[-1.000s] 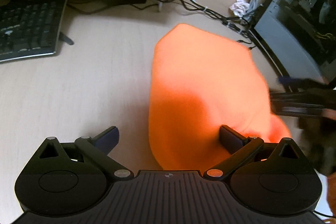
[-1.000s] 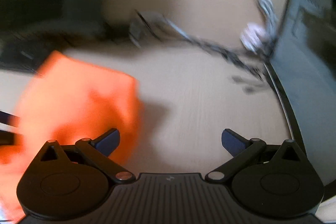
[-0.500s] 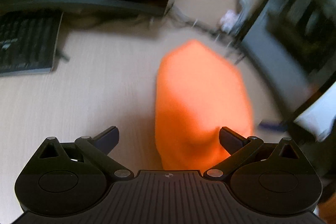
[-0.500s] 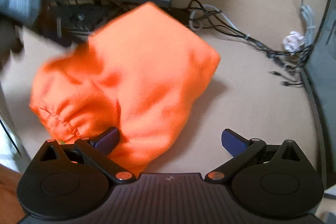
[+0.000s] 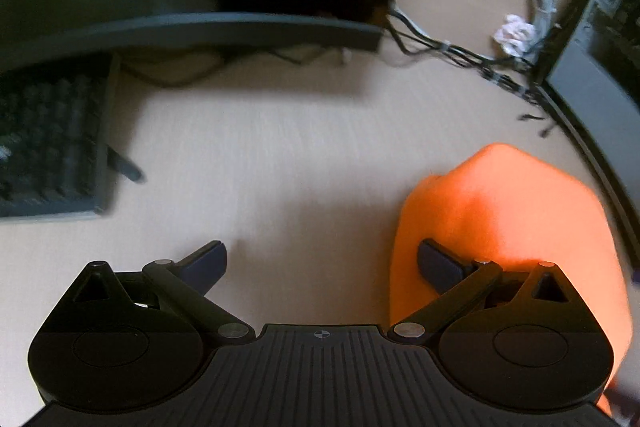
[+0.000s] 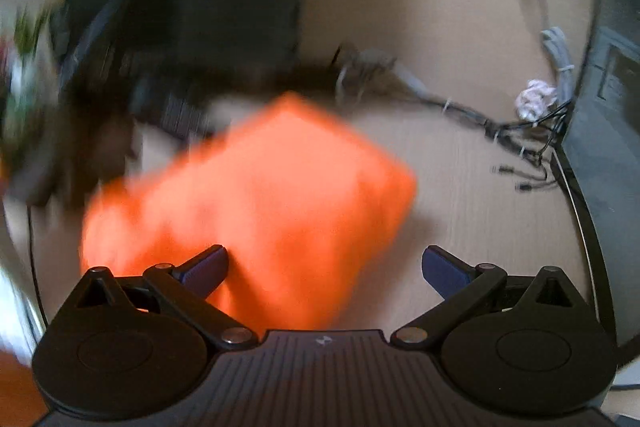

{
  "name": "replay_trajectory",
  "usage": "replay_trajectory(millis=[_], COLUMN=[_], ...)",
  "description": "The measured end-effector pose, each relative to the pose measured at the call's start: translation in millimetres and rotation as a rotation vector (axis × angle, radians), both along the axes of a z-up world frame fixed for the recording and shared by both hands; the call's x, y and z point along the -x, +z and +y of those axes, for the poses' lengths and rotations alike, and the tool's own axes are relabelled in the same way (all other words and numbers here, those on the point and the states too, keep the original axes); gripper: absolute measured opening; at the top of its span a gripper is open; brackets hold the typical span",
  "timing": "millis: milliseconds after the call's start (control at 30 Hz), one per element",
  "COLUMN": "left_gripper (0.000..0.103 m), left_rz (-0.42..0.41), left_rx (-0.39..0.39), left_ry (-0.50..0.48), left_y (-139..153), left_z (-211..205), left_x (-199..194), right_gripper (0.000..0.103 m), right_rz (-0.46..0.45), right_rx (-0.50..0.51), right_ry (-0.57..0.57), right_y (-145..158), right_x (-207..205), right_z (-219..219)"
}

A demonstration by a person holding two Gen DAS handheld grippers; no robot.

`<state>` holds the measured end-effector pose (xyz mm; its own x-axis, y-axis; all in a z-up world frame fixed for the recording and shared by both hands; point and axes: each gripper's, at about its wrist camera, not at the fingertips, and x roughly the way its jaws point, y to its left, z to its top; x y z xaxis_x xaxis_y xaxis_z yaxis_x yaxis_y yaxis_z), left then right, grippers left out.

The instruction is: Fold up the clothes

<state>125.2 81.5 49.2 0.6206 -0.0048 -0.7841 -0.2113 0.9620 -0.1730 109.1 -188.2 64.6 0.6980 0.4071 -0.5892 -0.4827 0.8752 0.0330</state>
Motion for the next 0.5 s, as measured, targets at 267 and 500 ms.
replay_trajectory(millis=[267, 500], left_gripper=[0.103, 0.103], left_rz=[-0.155, -0.142], left_rx=[0.078, 0.180], left_ry=[-0.080, -0.260], left_y=[33.9, 25.8], left_z=[1.4, -28.9], left_x=[8.7, -17.4], right_gripper=[0.103, 0.103], right_rz=[-0.040, 0.100], right_rx=[0.113, 0.093], right_ry=[-0.108, -0.128], right_y=[-12.9, -39.2], right_x=[-33.5, -28.8], right_z=[4.3, -28.5])
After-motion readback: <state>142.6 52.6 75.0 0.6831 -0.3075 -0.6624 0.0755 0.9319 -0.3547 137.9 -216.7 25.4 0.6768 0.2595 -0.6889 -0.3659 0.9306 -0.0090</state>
